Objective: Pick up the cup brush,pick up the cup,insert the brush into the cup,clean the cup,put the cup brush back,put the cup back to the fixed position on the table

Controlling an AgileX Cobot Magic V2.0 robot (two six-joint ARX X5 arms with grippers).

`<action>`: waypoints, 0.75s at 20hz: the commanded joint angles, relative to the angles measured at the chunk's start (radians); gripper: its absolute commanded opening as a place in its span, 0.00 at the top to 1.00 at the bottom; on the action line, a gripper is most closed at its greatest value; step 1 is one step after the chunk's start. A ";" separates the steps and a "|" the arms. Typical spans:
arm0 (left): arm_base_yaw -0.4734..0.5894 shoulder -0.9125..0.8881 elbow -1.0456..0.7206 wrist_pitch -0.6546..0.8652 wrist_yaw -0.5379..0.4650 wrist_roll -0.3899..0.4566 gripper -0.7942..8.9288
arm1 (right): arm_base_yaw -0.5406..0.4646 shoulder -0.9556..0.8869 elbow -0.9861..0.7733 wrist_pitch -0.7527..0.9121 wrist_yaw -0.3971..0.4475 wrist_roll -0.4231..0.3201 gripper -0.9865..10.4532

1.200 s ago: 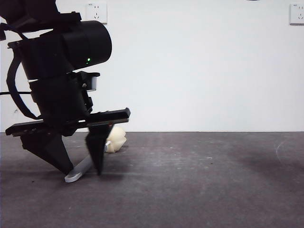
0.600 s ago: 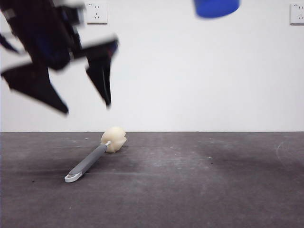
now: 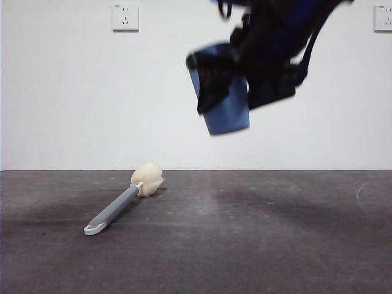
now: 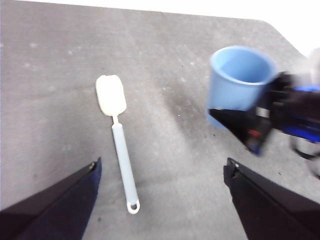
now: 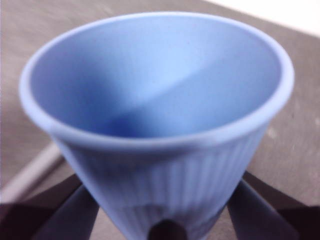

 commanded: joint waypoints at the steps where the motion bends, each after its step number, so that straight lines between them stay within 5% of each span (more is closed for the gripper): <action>1: -0.004 -0.045 -0.010 -0.031 -0.003 0.014 0.50 | -0.030 0.076 -0.005 0.050 -0.050 0.047 0.92; 5: -0.004 -0.068 -0.010 -0.076 -0.003 0.014 0.50 | -0.081 0.150 -0.082 0.221 -0.080 0.101 0.92; 15: -0.004 -0.068 -0.010 -0.074 -0.003 0.014 0.50 | -0.178 0.220 -0.249 0.512 -0.166 0.088 0.92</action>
